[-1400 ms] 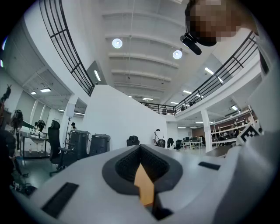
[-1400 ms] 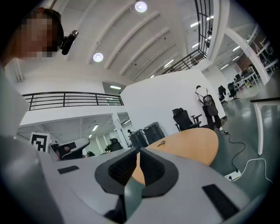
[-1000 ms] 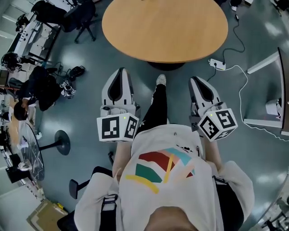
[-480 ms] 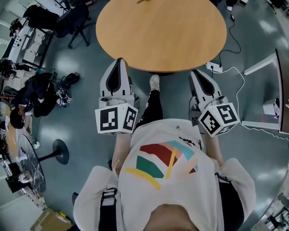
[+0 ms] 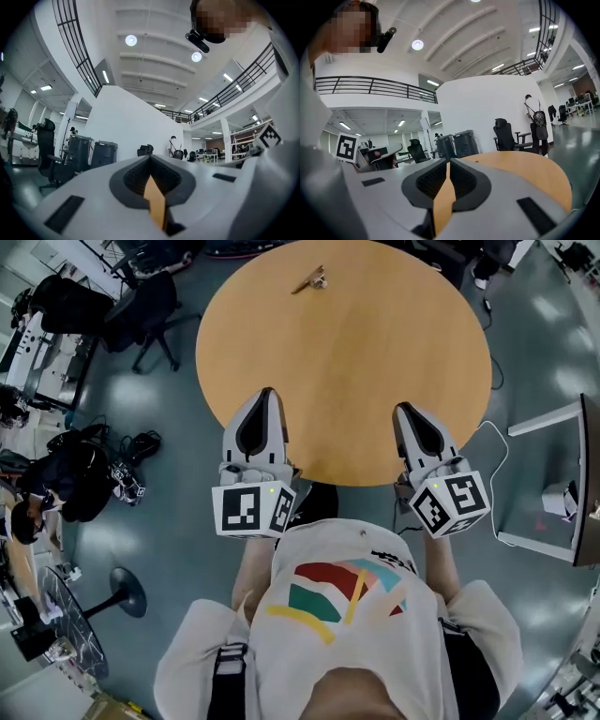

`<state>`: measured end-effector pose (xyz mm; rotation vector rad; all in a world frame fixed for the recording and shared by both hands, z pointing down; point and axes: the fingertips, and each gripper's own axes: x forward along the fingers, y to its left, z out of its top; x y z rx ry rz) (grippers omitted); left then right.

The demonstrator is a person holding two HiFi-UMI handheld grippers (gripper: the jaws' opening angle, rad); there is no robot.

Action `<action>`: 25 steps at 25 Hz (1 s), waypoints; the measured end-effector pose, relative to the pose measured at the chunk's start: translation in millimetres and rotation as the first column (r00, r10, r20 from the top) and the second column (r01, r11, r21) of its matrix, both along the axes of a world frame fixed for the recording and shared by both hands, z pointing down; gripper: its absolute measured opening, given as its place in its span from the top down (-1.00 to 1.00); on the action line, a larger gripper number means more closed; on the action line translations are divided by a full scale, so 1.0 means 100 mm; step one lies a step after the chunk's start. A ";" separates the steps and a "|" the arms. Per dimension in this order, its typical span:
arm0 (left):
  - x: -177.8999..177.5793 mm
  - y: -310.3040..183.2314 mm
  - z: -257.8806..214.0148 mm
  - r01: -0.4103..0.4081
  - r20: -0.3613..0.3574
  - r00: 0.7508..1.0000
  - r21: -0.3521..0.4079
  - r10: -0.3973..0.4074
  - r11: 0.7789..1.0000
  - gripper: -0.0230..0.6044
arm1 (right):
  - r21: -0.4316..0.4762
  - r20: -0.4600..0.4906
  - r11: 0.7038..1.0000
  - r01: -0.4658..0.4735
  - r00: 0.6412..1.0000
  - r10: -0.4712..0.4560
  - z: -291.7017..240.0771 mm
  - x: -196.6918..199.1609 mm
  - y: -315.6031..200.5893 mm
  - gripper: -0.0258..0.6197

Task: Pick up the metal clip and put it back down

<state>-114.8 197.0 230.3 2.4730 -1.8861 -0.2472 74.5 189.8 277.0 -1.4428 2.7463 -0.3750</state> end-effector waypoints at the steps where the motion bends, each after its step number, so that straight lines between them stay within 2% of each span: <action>1: -0.06 -0.19 0.05 -0.005 -0.004 1.000 -0.017 0.005 1.000 0.78 | -0.003 -0.002 1.000 -0.005 1.000 0.005 0.02 -0.06 -0.19 0.82; 7: -0.31 -1.36 0.19 -0.018 -0.021 1.000 -0.094 0.017 0.995 0.78 | -0.078 0.009 0.996 -0.034 0.999 0.034 0.09 -0.29 -1.25 0.82; 12: -0.40 -2.18 0.36 -0.031 -0.012 1.000 -0.145 0.029 0.989 0.78 | -0.144 0.031 0.989 -0.016 0.999 0.021 0.29 -0.39 -2.08 0.82; 16: -0.64 -2.71 0.63 -0.009 -0.028 1.000 -0.204 0.003 0.979 0.78 | -0.146 0.029 0.989 0.025 0.999 -0.021 0.41 -0.66 -2.68 0.82; 22: -0.81 -3.22 1.11 -0.024 -0.024 1.000 -0.282 0.018 0.959 0.78 | -0.220 0.094 0.974 0.057 0.995 -0.037 0.77 -0.99 -3.04 0.82; 25: -0.67 -3.41 1.26 -0.043 0.026 0.998 -0.282 0.052 0.958 0.78 | -0.234 0.089 0.970 0.059 0.995 -0.039 0.93 -0.98 -3.09 0.82</action>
